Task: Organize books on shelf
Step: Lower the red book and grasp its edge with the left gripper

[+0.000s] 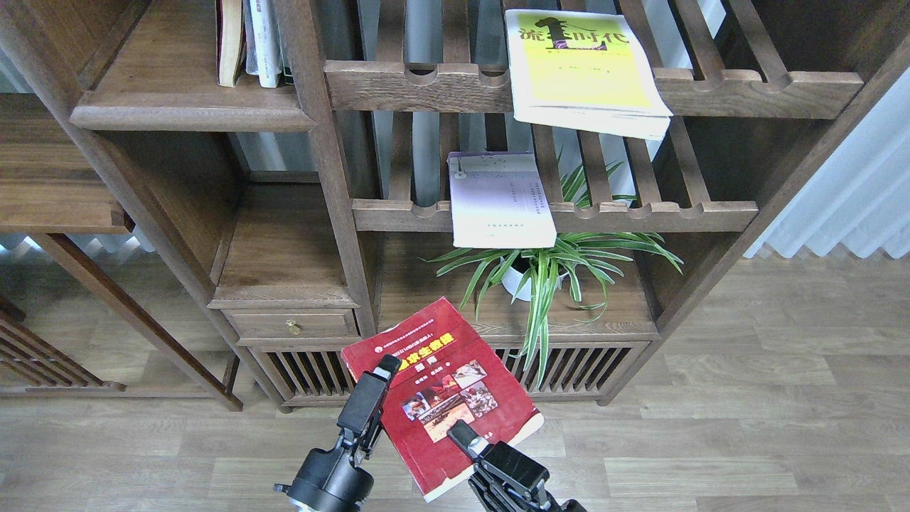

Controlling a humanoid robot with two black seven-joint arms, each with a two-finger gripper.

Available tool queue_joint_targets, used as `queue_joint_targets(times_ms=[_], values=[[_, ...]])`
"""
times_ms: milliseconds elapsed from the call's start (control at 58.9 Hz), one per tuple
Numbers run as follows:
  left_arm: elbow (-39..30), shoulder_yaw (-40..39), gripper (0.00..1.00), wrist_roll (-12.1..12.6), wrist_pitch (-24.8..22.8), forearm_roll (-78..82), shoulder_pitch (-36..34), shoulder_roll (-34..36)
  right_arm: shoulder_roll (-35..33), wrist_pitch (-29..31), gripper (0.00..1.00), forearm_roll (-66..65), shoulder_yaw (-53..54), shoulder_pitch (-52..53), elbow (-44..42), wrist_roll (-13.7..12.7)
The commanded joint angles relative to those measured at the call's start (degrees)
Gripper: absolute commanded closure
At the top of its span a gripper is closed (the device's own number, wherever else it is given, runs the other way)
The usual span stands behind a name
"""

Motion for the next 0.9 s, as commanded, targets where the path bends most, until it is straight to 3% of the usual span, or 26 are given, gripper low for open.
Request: queue_joint_targets(times_ms=[0,136,884], values=[[0.0,0.5,0.77,-0.2,0.0,-0.9,0.0,0.0,0.0,0.0,0.97,0.0,0.1,-0.5,0.0,-0.1],[0.0,0.6,0.88,-0.7,0.0,-1.0,-0.1,0.0,-0.1,0.0,0.97,0.0,0.2,-0.7,-0.1,-0.3],[-0.1,0.7,0.88,-0.3,0.0,-0.8,0.3,0.0,0.7,0.0,0.96,0.6,2.0,2.3,-5.5,0.1]])
